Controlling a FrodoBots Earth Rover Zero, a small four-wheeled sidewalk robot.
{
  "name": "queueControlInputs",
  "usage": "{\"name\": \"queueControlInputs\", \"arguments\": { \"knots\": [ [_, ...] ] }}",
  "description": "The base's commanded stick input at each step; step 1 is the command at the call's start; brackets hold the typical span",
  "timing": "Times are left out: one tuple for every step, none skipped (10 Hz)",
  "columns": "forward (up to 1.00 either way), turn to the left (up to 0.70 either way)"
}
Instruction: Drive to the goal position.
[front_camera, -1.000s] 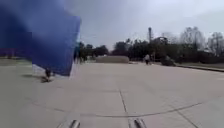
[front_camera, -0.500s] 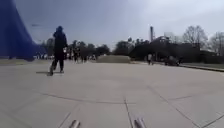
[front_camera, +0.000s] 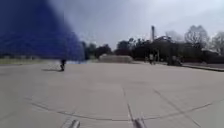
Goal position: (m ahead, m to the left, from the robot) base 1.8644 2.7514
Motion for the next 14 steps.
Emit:
{"name": "queueControlInputs", "arguments": {
  "knots": [
    [0.85, 0.01],
    [0.85, 0.01],
    [0.85, 0.01],
    [0.85, 0.01],
    [0.85, 0.01],
    [0.85, 0.01],
    [0.85, 0.01],
    [0.85, 0.01],
    [0.85, 0.01],
    [0.85, 0.01],
    [0.85, 0.01],
    [0.85, 0.01],
    [0.85, 0.01],
    [0.85, 0.01]
  ]
}}
